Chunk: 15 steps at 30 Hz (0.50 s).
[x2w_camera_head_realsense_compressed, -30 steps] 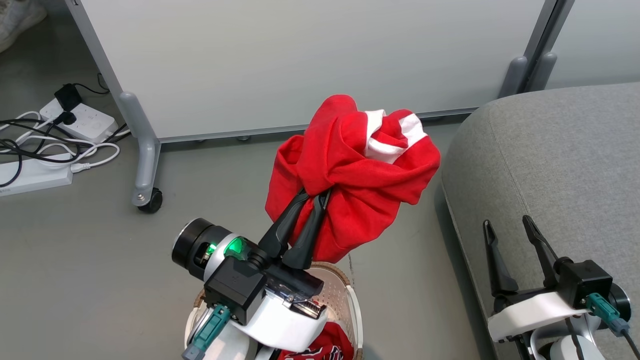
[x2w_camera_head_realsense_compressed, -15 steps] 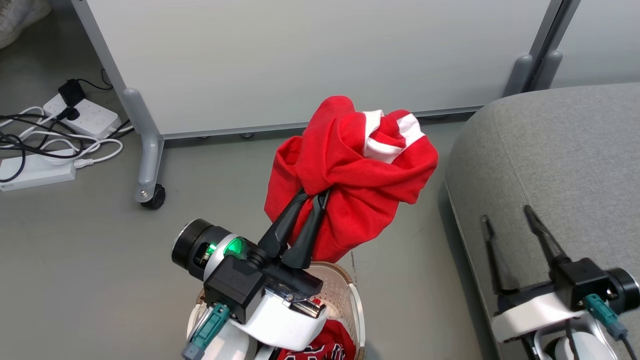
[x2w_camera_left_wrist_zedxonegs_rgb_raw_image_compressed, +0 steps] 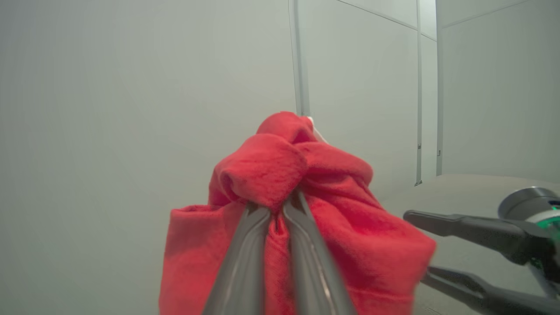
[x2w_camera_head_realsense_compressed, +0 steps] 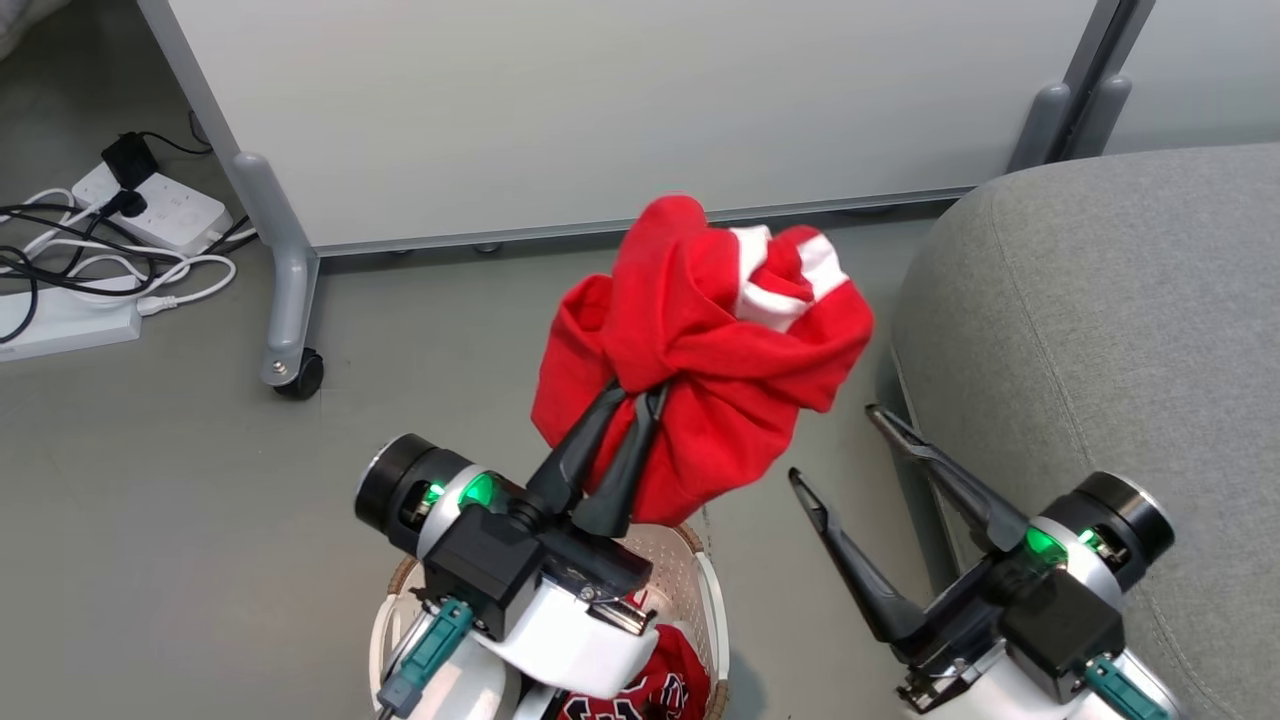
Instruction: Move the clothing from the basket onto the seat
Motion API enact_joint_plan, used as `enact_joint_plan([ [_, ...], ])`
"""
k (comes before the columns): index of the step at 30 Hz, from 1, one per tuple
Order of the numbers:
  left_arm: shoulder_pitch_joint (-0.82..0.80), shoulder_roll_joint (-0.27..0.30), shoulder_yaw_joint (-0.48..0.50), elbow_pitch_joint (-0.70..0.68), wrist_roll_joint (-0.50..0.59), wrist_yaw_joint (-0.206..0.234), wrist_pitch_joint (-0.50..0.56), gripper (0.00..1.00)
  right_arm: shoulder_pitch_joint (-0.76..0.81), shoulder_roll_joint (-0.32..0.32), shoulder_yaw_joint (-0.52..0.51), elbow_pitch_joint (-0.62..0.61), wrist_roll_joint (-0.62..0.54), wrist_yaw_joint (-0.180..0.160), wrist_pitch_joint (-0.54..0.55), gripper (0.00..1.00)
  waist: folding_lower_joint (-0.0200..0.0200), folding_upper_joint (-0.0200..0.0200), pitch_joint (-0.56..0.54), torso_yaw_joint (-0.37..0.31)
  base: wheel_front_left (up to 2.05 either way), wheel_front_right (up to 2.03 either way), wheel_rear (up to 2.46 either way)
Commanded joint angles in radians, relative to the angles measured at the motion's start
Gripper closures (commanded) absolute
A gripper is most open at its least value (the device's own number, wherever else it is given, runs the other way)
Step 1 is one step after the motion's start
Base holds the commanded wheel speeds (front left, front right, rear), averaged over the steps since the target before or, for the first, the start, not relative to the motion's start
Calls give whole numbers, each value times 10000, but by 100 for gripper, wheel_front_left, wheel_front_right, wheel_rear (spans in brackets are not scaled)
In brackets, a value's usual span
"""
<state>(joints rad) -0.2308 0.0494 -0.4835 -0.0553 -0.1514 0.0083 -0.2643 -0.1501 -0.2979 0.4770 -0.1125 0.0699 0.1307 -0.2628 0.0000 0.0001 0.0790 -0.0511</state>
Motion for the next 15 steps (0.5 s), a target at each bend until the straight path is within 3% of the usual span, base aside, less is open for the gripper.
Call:
enact_joint_plan([
  [1,-159,24,-72,51,-1,-104,-3,100,-181,-89,172,-100,51,2,15,0,0,-1,-2,31,0,0,0],
  [8,-197,21,-480,186,153,-424,-3,100,-555,-147,602,-20,-233,2,16,0,0,-1,38,106,0,0,0],
  [15,-104,23,-968,440,46,-680,-3,100,-721,144,279,352,-645,2,15,0,0,-1,44,221,0,0,0],
])
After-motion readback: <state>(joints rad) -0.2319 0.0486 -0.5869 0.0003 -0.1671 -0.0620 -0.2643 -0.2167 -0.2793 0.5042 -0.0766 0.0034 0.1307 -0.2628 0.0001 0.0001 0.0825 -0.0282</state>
